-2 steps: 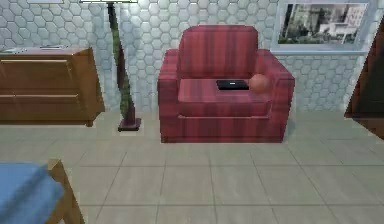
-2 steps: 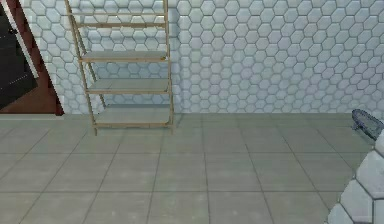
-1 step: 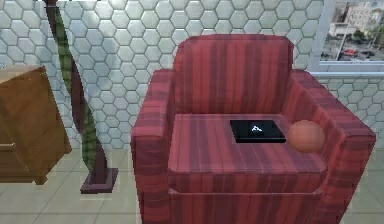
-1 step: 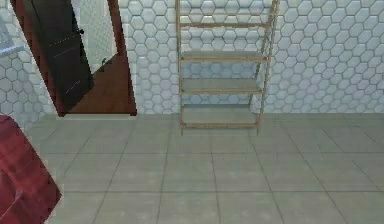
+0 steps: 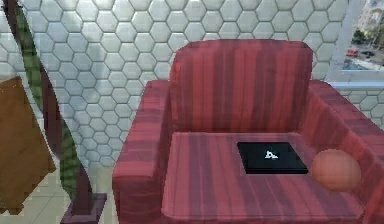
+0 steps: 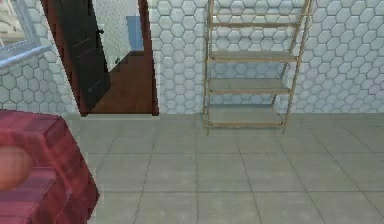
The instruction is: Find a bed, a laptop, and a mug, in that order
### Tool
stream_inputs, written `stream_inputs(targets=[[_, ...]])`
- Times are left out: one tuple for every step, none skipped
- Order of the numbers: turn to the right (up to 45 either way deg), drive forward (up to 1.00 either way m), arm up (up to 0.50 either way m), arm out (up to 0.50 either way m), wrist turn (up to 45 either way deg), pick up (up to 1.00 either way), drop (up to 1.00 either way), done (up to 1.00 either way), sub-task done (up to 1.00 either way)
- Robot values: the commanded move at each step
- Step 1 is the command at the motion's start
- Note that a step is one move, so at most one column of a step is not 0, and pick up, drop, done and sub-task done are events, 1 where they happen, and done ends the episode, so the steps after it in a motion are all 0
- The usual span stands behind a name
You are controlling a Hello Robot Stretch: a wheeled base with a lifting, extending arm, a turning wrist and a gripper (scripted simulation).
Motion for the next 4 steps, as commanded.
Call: stream_inputs(targets=[[24.0, 0.0, 0.0, 0.0, 0.0, 0.0, 0.0, 0.0, 0.0], [0.0, 0.0, 0.0, 0.0, 0.0, 0.0, 0.0, 0.0, 1.0], [45.0, 0.0, 0.0, 0.0, 0.0, 0.0, 0.0, 0.0, 0.0], [45.0, 0.0, 0.0, 0.0, 0.0, 0.0, 0.0, 0.0, 0.0]])
